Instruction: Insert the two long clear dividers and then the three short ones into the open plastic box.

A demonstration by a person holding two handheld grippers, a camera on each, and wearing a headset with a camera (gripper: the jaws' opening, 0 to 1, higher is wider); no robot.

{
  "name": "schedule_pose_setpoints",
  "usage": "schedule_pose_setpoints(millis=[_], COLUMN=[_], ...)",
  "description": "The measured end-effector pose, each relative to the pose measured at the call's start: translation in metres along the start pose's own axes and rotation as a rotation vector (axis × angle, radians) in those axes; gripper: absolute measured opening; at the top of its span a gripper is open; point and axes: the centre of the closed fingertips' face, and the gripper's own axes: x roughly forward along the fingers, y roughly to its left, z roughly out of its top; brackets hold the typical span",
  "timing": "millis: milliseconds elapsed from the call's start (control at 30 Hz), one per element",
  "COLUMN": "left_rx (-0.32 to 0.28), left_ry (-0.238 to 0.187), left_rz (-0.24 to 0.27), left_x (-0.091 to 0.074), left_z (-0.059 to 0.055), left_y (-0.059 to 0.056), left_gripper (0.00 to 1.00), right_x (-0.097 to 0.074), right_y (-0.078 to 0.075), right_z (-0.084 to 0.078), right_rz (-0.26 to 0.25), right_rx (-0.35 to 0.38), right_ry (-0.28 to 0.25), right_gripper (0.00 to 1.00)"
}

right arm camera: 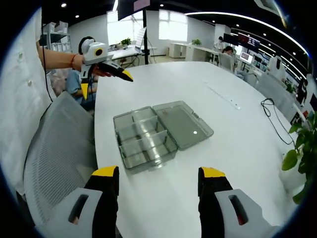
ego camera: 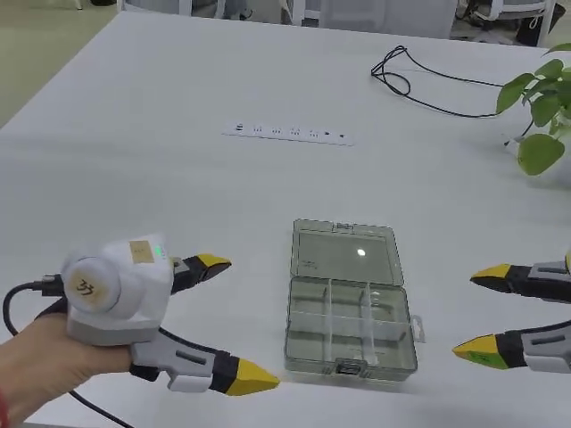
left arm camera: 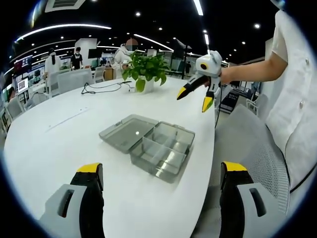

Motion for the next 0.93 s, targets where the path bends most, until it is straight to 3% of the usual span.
schedule_pose_setpoints(millis=[367, 667, 933], left_rx=[-0.001, -0.001, -0.002], left_ry=[0.007, 0.015, 0.021], left_rz=[-0.006, -0.016, -0.024], left_x=[0.000, 0.000, 0.002], left_z=[-0.004, -0.006, -0.008], left_y=[-0.002, -0.003, -0.005], left_gripper=[1.00, 1.00, 1.00], right_x=[-0.008, -0.010, -0.010], right_y=[0.009, 0.011, 0.013], right_z=[-0.008, -0.016, -0.019], right_rz=[-0.020, -0.029, -0.028], right_rx=[0.073, 0.096, 0.104], right_ry=[-0.063, -0.072, -0.072], right_gripper=[0.81, 0.91, 0.93])
